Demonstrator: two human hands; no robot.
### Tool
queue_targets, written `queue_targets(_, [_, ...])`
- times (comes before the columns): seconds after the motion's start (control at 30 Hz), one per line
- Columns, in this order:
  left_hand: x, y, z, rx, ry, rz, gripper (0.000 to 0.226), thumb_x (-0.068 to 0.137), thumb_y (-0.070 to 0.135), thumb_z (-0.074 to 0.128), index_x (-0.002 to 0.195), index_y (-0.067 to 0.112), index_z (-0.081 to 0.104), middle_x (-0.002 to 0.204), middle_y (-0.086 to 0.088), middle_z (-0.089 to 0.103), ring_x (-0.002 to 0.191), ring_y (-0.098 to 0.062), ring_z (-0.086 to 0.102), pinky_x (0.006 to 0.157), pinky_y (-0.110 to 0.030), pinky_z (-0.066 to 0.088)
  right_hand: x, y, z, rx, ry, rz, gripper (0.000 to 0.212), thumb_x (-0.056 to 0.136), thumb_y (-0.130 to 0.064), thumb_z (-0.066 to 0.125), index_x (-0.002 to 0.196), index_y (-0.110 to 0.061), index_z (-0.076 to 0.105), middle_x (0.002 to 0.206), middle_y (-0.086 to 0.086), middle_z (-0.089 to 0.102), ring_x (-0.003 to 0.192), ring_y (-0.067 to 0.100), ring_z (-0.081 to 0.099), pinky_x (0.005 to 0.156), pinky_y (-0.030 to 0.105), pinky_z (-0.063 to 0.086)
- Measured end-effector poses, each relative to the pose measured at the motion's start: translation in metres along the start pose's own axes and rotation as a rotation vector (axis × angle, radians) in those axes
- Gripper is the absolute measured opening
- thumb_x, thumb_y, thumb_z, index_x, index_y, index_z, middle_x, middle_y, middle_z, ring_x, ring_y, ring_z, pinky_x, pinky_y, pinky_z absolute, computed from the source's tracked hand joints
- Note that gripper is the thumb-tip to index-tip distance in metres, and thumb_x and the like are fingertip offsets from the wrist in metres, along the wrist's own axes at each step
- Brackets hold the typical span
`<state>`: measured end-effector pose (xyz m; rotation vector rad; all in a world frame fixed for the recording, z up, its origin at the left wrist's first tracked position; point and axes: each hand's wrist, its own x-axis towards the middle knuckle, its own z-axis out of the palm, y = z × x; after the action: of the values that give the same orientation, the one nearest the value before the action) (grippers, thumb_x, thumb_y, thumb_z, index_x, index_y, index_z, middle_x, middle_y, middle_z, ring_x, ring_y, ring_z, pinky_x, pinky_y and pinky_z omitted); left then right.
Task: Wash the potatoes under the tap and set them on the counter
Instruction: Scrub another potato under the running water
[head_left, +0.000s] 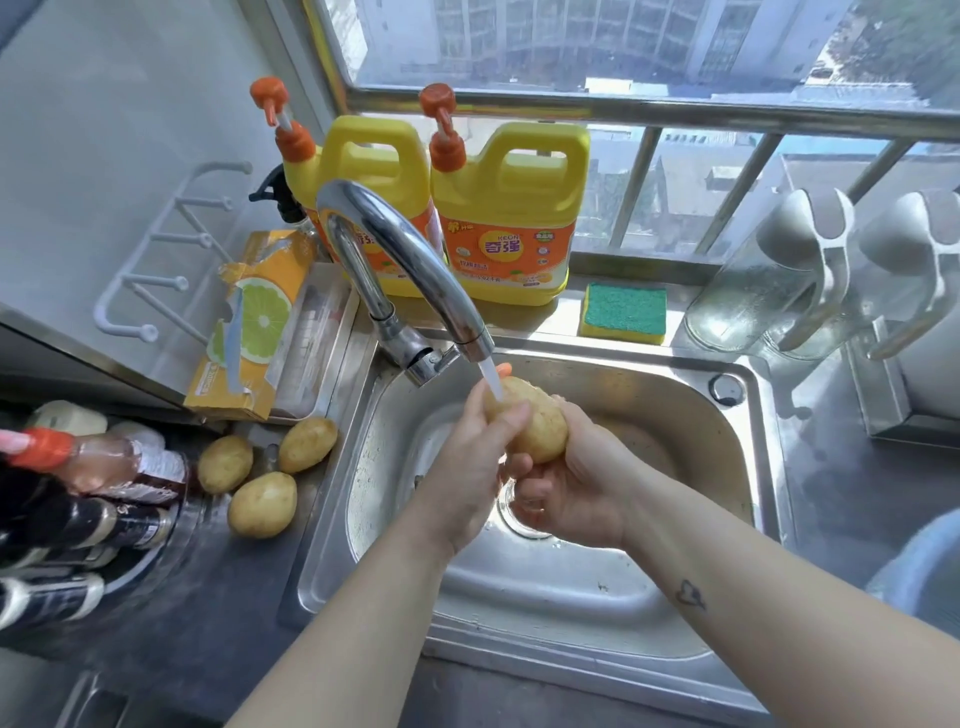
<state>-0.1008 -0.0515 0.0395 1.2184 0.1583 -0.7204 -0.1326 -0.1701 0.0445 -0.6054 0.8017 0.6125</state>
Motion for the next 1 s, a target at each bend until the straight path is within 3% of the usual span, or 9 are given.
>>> queue_targets(0.07, [-0.002, -0.005, 0.0, 0.107, 0.008, 0.047, 0.043, 0.081, 0.04, 0.063, 0.123, 0.037, 0.054, 0.11, -0.001, 0.064, 0.068, -0.005, 0.057, 0.056, -0.016, 0.047, 0.0, 0.001, 0.003, -0.006, 0.004, 0.023, 0.057, 0.1, -0.062, 0.031, 0.081, -0.019, 0.063, 0.057, 0.004, 0.047, 0.044, 0.012, 0.026, 0.056, 0.026, 0.022])
queue_targets(0.2, [0.005, -0.009, 0.007, 0.196, 0.255, 0.04, 0.039, 0.077, 0.059, 0.05, 0.107, 0.038, 0.062, 0.112, -0.004, 0.067, 0.082, -0.019, 0.063, 0.058, -0.03, 0.047, 0.0, 0.007, 0.005, -0.049, -0.011, 0.046, 0.063, 0.1, -0.065, 0.029, 0.075, -0.017, 0.062, 0.058, 0.004, 0.047, 0.046, 0.014, 0.026, 0.062, 0.028, 0.03])
queue_targets(0.33, [0.011, -0.007, 0.008, -0.029, 0.433, -0.092, 0.04, 0.102, 0.048, 0.04, 0.111, 0.019, 0.066, 0.109, -0.013, 0.071, 0.083, -0.027, 0.069, 0.063, -0.034, 0.055, -0.003, 0.007, 0.004, -0.407, 0.084, -0.154, 0.058, 0.098, -0.066, 0.038, 0.108, -0.016, 0.067, 0.077, 0.006, 0.065, 0.054, 0.017, 0.046, 0.067, 0.03, 0.044])
queue_targets(0.47, [0.008, -0.001, 0.003, -0.148, 0.392, -0.266, 0.05, 0.107, 0.047, 0.028, 0.122, 0.014, 0.062, 0.112, -0.018, 0.07, 0.087, -0.03, 0.066, 0.063, -0.036, 0.049, -0.003, 0.011, -0.002, -0.891, 0.116, -0.471, 0.059, 0.093, -0.052, 0.063, 0.144, -0.034, 0.04, 0.11, -0.001, 0.067, 0.071, -0.001, 0.061, 0.071, 0.017, 0.045])
queue_targets(0.6, [0.005, -0.008, 0.0, -0.141, 0.232, -0.17, 0.057, 0.099, 0.049, 0.038, 0.128, 0.004, 0.057, 0.105, -0.017, 0.065, 0.081, -0.023, 0.058, 0.057, -0.032, 0.048, -0.004, 0.011, 0.001, -0.775, 0.087, -0.542, 0.03, 0.104, -0.042, 0.048, 0.126, -0.023, 0.054, 0.1, 0.0, 0.061, 0.061, -0.003, 0.055, 0.058, 0.014, 0.043])
queue_targets(0.7, [0.004, -0.013, 0.001, -0.133, 0.242, -0.014, 0.071, 0.075, 0.042, 0.066, 0.136, 0.012, 0.046, 0.105, -0.016, 0.06, 0.08, -0.026, 0.06, 0.049, -0.029, 0.046, 0.002, 0.011, 0.003, -0.723, 0.096, -0.541, 0.046, 0.099, -0.058, 0.038, 0.113, -0.02, 0.061, 0.095, 0.005, 0.059, 0.067, 0.015, 0.051, 0.068, 0.028, 0.045])
queue_targets(0.8, [0.007, -0.011, 0.005, -0.137, 0.363, -0.016, 0.057, 0.076, 0.037, 0.06, 0.127, 0.012, 0.051, 0.106, -0.018, 0.059, 0.085, -0.033, 0.059, 0.044, -0.029, 0.044, 0.005, 0.016, 0.002, -0.686, 0.129, -0.493, 0.057, 0.094, -0.062, 0.032, 0.108, -0.016, 0.063, 0.085, 0.008, 0.06, 0.065, 0.018, 0.049, 0.077, 0.041, 0.044])
queue_targets(0.9, [0.014, -0.01, 0.008, -0.19, 0.459, -0.097, 0.047, 0.095, 0.04, 0.05, 0.123, 0.003, 0.057, 0.108, -0.027, 0.065, 0.081, -0.034, 0.062, 0.041, -0.027, 0.043, 0.004, 0.019, 0.001, -0.784, 0.144, -0.519, 0.063, 0.088, -0.065, 0.029, 0.111, -0.016, 0.061, 0.086, 0.005, 0.06, 0.065, 0.015, 0.049, 0.08, 0.041, 0.045])
queue_targets(1.0, [0.015, -0.003, 0.007, -0.263, 0.44, -0.202, 0.047, 0.104, 0.046, 0.038, 0.116, 0.006, 0.06, 0.109, -0.026, 0.067, 0.078, -0.034, 0.063, 0.044, -0.028, 0.044, 0.006, 0.016, -0.003, -0.656, 0.139, -0.504, 0.059, 0.095, -0.059, 0.033, 0.112, -0.01, 0.061, 0.081, 0.009, 0.058, 0.063, 0.017, 0.046, 0.074, 0.037, 0.042])
